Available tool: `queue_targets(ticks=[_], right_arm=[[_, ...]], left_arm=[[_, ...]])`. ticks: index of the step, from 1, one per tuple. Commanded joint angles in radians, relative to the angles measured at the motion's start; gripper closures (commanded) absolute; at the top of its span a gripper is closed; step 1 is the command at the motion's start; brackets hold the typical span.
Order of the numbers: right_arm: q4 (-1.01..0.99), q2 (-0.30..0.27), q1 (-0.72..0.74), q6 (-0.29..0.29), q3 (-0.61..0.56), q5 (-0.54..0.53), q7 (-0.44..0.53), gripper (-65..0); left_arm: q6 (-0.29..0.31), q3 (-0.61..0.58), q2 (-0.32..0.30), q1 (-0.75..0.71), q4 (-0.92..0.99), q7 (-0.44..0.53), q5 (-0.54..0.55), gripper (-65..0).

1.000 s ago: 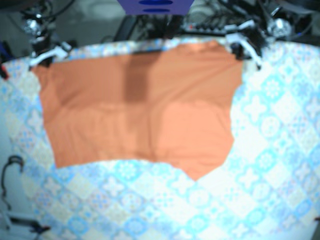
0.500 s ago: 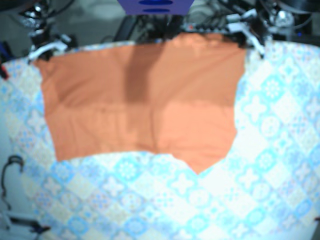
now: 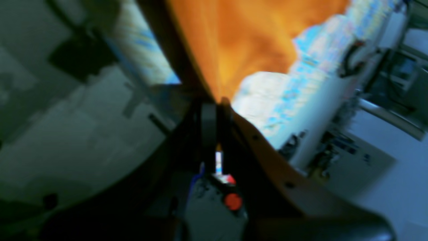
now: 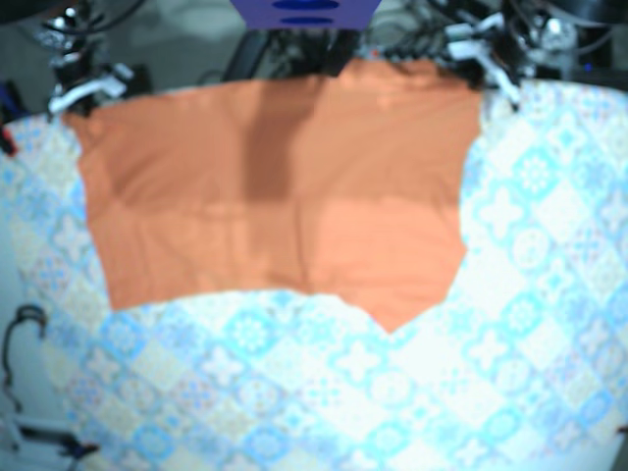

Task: Fold the T-shirt properly
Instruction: 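Lift the held shoulder edge and pull it away from the hem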

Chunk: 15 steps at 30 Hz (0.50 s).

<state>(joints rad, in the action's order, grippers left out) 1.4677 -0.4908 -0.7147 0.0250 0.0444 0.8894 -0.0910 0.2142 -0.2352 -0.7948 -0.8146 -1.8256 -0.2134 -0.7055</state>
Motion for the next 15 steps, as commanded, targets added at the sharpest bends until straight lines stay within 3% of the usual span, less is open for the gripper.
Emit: queue_targets(ticks=[1, 4, 10, 15], right_arm=[[0.023, -0.018, -0.003, -0.021, 0.022, 0.001, -0.013, 0.0], [0.051, -0.018, 0.0, -0.02, 0.044, 0.001, -0.014, 0.0], [0.057, -0.018, 0.065, -0.015, 0.042, 0.001, -0.017, 0.0], [0.052, -0.012, 0.129, 0.068, 0.041, 0.001, -0.019, 0.0]], left_arm=[[-0.017, 0.027, -0.015, -0.002, -0.018, -0.013, 0.016, 0.0], [-0.017, 0.049, -0.015, 0.024, -0.032, -0.013, 0.076, 0.0], [-0.014, 0.049, -0.015, 0.102, -0.027, -0.014, 0.093, 0.0], [-0.009, 0.046, -0.011, 0.151, -0.024, -0.017, 0.093, 0.0]])
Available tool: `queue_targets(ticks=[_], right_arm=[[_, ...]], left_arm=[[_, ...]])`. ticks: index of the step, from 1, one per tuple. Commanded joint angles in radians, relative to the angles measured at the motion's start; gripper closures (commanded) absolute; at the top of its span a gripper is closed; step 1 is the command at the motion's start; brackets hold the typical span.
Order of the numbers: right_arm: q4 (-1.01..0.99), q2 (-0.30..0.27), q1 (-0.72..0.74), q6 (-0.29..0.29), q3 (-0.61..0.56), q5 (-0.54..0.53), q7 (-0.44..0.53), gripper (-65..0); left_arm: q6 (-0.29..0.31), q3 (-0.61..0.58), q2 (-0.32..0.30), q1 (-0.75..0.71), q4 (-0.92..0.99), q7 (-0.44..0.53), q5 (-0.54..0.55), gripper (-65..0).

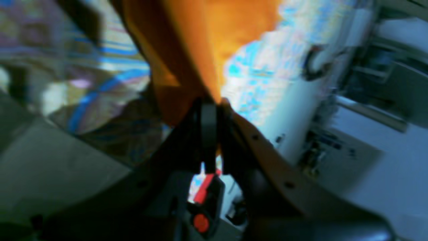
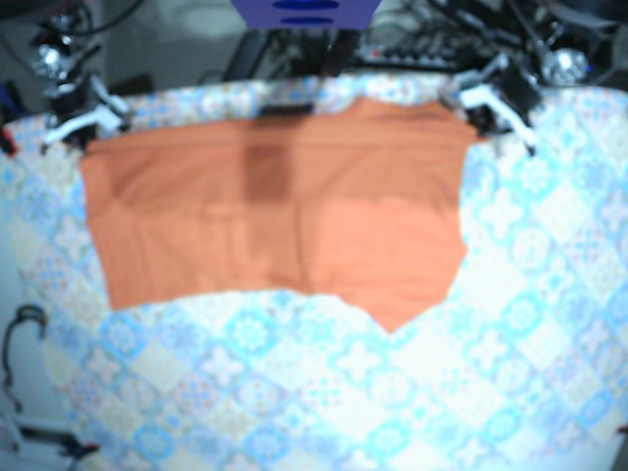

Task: Fold the T-shirt properly
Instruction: 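Lift the held shoulder edge and pull it away from the hem, then lower the held shoulder edge back onto the table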

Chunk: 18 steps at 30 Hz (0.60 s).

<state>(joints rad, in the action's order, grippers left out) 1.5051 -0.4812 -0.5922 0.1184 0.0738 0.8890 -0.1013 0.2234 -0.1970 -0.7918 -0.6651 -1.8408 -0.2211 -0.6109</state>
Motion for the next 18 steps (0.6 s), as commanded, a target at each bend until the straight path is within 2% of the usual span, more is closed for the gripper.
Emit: queue_targets(ticks=[1, 9, 16, 18], right_arm=[[0.015, -0.02, 0.018, -0.021, 0.011, 0.002, -0.008, 0.0], [-0.025, -0.02, 0.151, -0.019, -0.082, 0.005, -0.011, 0.0], [-0.145, -0.02, 0.245, -0.019, -0.165, 0.006, -0.011, 0.0], [-0.179, -0.02, 0.268, -0.019, -0.184, 0.006, -0.011, 0.0]], left_arm=[[-0.019, 0.006, -0.013, 0.012, -0.007, -0.01, -0.002, 0.0], [-0.015, 0.001, 0.022, 0.12, 0.106, -0.007, -0.002, 0.0], [-0.015, -0.08, 0.022, 0.244, 0.207, -0.007, -0.002, 0.0], [-0.015, -0.103, 0.039, 0.287, 0.238, -0.007, -0.002, 0.0]])
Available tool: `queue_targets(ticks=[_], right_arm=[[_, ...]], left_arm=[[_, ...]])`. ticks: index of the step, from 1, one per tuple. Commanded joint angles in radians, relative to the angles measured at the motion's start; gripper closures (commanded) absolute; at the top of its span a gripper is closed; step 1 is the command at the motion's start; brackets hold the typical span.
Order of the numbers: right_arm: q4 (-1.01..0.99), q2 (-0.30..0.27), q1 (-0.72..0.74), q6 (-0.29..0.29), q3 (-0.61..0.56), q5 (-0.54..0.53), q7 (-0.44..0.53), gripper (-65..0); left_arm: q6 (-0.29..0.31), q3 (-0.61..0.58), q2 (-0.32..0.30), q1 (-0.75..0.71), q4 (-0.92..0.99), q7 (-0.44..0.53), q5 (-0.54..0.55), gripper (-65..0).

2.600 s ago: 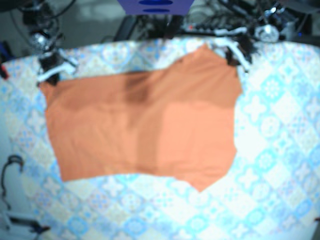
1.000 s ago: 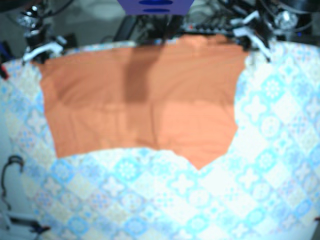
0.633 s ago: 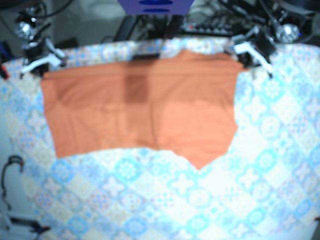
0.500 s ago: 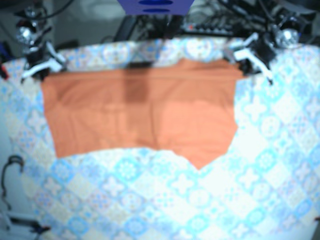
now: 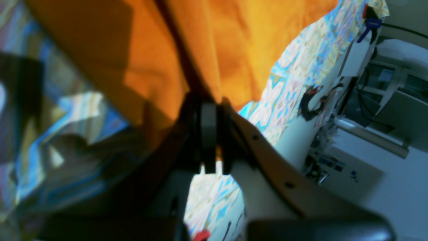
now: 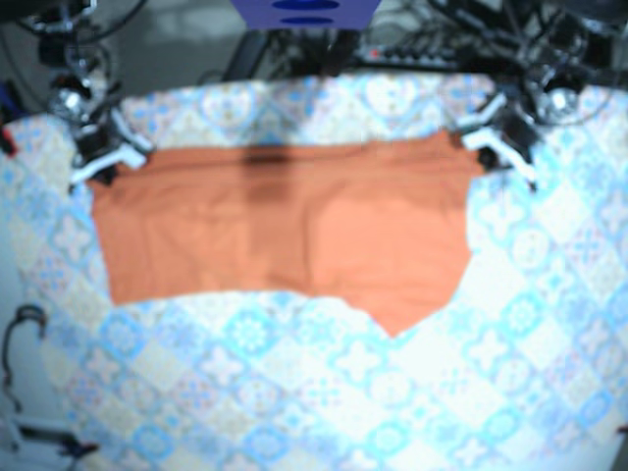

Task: Fold the T-shirt properly
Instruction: 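Lower the held shoulder edge back onto the table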

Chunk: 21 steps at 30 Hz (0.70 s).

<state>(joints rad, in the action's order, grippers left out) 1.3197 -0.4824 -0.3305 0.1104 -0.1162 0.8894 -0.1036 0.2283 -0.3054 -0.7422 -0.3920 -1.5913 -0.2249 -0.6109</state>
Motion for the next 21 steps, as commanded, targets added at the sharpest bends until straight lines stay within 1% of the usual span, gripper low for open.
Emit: queue_targets(ticks=[1, 4, 7, 10, 12, 15, 18, 21], right_arm=[[-0.002, -0.019, 0.012, -0.011, 0.002, 0.006, -0.009, 0.0], [-0.024, -0.019, 0.035, -0.011, -0.006, 0.006, -0.006, 0.0], [-0.038, -0.019, 0.066, -0.011, -0.023, 0.004, -0.006, 0.0], [-0.062, -0.019, 0.093, -0.011, -0.033, 0.003, -0.008, 0.0], [-0.079, -0.019, 0.107, -0.011, -0.033, 0.003, -0.008, 0.0], [-0.101, -0.017, 0.124, -0.011, -0.033, 0.003, -0.005, 0.0], [-0.118, -0.006, 0.13, -0.011, -0.035, 0.003, -0.003, 0.0], [-0.127, -0.005, 0.13, -0.011, -0.035, 0.003, -0.002, 0.0]], left_arm=[[-0.02, 0.002, -0.007, 0.028, -0.002, -0.003, -0.002, 0.0], [-0.02, -0.001, -0.004, 0.057, 0.016, -0.003, -0.002, 0.0], [-0.02, -0.001, 0.02, 0.095, 0.038, -0.001, -0.002, 0.0], [-0.02, -0.002, 0.023, 0.13, 0.065, -0.001, -0.001, 0.0], [-0.02, -0.021, 0.037, 0.158, 0.082, -0.001, -0.001, 0.0], [-0.02, -0.058, 0.04, 0.206, 0.108, -0.001, -0.001, 0.0], [-0.02, -0.065, 0.046, 0.241, 0.133, -0.001, -0.001, 0.0], [-0.02, -0.067, 0.075, 0.272, 0.138, -0.001, -0.002, 0.0]])
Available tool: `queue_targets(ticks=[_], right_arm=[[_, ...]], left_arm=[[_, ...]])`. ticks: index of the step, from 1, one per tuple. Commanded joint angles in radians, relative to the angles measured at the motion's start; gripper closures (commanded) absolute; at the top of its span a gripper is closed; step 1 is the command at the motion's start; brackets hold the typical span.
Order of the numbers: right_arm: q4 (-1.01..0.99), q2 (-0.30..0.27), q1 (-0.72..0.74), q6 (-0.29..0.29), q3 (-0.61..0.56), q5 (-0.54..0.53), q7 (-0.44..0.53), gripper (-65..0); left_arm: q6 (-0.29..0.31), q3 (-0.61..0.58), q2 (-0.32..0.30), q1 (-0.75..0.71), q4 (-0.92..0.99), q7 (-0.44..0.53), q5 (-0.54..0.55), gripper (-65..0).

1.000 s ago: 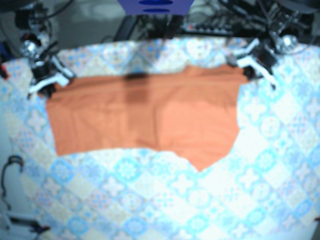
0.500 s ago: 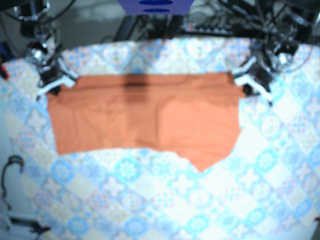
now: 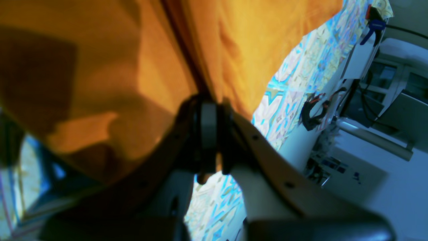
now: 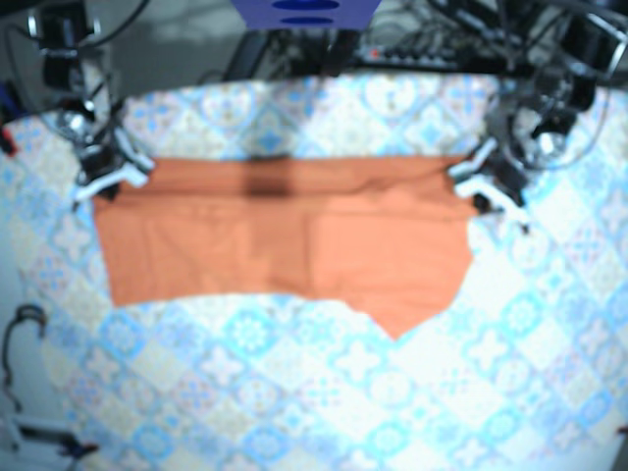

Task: Fold the T-shirt properly
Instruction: 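Lower the held shoulder edge back onto the table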

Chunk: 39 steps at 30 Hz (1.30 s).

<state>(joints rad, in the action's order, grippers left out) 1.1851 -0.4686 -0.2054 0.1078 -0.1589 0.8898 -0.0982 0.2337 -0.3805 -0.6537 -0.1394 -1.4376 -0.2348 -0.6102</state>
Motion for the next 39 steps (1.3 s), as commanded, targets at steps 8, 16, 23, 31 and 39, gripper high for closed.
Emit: queue_targets(ticks=[8, 16, 23, 31, 39], right_arm=[[0.008, -0.019, 0.007, -0.009, 0.002, 0.002, -0.007, 0.0], [0.008, -0.019, 0.027, -0.009, 0.002, 0.004, -0.008, 0.0], [0.008, -0.019, 0.025, -0.009, 0.002, 0.006, -0.007, 0.0], [0.008, -0.019, 0.021, -0.009, 0.002, 0.007, -0.007, -0.8], [0.014, -0.019, 0.017, -0.013, 0.0, 0.007, -0.007, -14.4]], left_arm=[[-0.026, 0.008, 0.004, 0.044, -0.007, 0.008, -0.012, 0.0], [-0.026, 0.008, 0.004, 0.06, 0.045, 0.008, -0.012, 0.0], [-0.027, 0.008, 0.004, 0.06, 0.045, 0.008, -0.012, 0.0], [-0.033, 0.01, 0.004, 0.06, 0.045, 0.008, -0.012, -4.3], [-0.033, 0.008, 0.004, 0.056, 0.045, 0.008, -0.012, -19.7]])
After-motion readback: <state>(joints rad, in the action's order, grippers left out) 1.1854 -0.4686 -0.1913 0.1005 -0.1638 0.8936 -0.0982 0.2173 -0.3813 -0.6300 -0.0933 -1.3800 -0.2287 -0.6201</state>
